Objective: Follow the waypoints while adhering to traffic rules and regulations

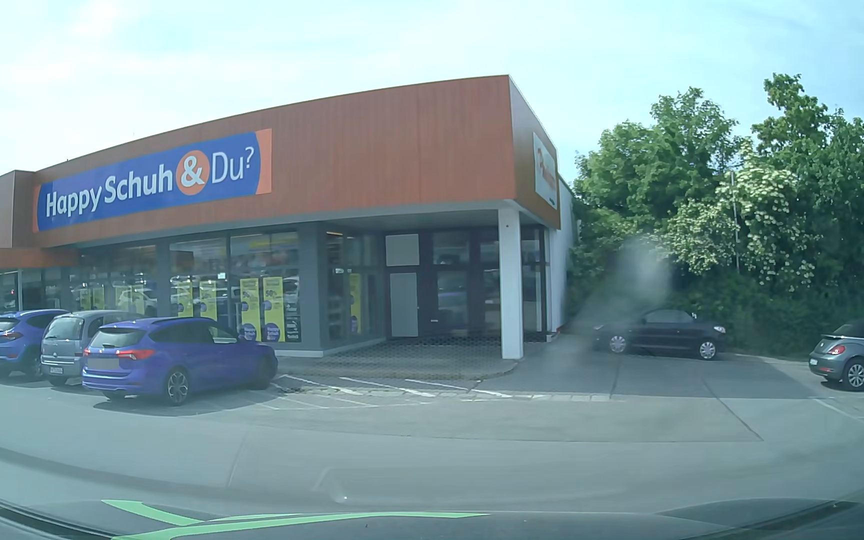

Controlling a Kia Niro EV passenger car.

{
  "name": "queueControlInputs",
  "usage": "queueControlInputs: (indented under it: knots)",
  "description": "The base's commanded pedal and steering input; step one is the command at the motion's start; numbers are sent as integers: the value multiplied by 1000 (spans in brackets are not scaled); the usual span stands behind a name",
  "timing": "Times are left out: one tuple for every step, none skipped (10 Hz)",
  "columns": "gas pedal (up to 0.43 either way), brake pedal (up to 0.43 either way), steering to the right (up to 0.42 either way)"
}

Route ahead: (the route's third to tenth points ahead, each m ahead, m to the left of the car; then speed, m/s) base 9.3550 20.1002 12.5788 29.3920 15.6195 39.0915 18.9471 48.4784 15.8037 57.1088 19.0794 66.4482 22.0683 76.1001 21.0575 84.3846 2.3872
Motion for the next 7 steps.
queueControlInputs:
  knots:
    - [0, 0, -500]
    - [0, 0, -511]
    - [0, 0, -529]
    - [0, 0, -548]
    - [0, 0, -565]
    - [0, 0, -575]
    - [0, 0, -582]
